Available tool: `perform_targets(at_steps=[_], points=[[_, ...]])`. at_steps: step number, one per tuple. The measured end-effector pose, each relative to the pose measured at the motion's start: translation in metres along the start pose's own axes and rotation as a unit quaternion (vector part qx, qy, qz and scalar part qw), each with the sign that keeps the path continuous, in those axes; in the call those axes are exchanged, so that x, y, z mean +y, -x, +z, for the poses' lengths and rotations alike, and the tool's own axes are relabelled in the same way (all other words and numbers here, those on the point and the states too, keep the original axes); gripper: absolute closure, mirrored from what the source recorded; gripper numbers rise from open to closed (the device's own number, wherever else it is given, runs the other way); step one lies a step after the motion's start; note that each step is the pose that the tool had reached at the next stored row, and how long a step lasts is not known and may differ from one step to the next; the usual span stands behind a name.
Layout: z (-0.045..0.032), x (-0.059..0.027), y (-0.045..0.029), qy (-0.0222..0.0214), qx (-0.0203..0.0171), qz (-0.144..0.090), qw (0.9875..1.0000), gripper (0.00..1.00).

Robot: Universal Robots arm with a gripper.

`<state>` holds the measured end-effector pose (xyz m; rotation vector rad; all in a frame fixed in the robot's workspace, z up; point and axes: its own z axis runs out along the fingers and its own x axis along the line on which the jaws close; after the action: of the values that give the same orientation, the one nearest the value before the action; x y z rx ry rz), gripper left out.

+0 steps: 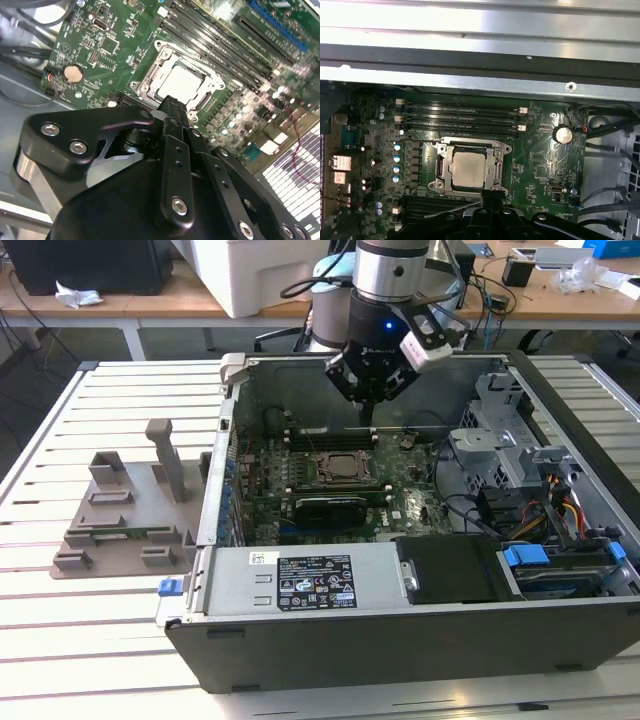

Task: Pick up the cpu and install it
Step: 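Install the first cpu locking lever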

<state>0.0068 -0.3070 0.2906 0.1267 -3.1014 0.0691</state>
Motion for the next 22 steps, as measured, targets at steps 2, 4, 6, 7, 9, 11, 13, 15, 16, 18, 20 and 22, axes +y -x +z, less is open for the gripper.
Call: perform_targets(at_steps=[2, 4, 6, 7, 9, 11, 13, 15, 16, 18, 20, 22], points=[[0.0000, 0.0000, 0.0000, -0.0012, -0.0013, -0.032, 0.9995, 0.89], [0.0000, 0.0000, 0.0000, -0.0020, -0.0022, -0.051, 0.9987, 0.89], [0.0000, 0.0000, 0.0000, -0.0026, -0.0029, -0.068, 0.9977, 0.89], [0.0000, 0.0000, 0.0000, -0.0029, -0.0032, -0.075, 0.9972, 0.89], [0.0000, 0.0000, 0.0000, -0.0035, -0.0038, -0.089, 0.9960, 0.89], [0.0000, 0.0000, 0.0000, -0.0043, -0.0047, -0.111, 0.9938, 0.89], [0.0000, 0.0000, 0.0000, -0.0028, -0.0060, -0.127, 0.9918, 0.89], [0.0001, 0.0000, 0.0000, 0.0143, -0.0096, -0.128, 0.9916, 0.89], [0.0001, 0.0000, 0.0000, 0.0161, -0.0099, -0.125, 0.9920, 0.89], [0.0006, 0.0000, 0.0000, 0.0182, -0.0097, -0.104, 0.9944, 0.89], [0.0010, 0.0000, 0.0000, 0.0187, -0.0093, -0.085, 0.9961, 0.89], [0.0014, 0.0001, 0.0000, 0.0194, -0.0089, -0.066, 0.9976, 0.89]])
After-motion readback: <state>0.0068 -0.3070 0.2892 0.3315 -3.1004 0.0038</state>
